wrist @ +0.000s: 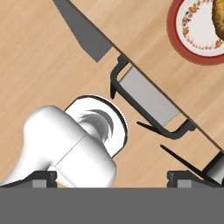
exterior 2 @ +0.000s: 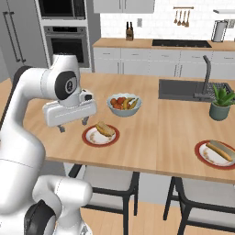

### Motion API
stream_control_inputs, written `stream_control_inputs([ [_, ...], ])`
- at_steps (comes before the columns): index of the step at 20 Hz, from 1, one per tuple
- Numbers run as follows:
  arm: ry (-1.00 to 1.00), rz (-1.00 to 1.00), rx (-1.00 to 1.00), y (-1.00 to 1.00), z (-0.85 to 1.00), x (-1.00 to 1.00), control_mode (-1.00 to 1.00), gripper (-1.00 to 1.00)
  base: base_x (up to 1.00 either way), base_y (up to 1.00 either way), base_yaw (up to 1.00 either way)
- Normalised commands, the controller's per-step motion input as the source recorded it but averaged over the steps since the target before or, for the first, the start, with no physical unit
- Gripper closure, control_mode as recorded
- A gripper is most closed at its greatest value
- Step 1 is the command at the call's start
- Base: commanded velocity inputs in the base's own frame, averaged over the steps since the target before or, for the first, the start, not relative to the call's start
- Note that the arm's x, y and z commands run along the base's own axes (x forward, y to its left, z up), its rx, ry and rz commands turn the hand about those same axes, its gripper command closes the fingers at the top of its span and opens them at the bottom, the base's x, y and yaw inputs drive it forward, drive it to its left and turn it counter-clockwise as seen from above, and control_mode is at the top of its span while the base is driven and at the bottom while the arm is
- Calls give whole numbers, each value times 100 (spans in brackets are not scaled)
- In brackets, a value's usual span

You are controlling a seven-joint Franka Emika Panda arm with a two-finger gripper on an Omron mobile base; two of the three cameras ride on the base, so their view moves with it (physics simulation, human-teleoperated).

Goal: Place one bun and one sausage from the bowl on each plate.

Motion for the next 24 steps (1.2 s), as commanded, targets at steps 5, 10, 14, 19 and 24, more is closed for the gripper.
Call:
stream_control_inputs([
  [5, 0, 0, 0, 0, 0, 0, 100, -100, 0, -61, 0],
  [10, 0, 0, 0, 0, 0, 0, 100, -100, -8, -88, 0],
  [14, 0, 0, 0, 0, 0, 0, 100, -100, -11, -92, 0],
  [19, 0, 0, 0, 0, 0, 0, 100, -100, -10, -95, 0],
  [24, 0, 0, 0, 0, 0, 0, 100, -100, -2, -91, 0],
])
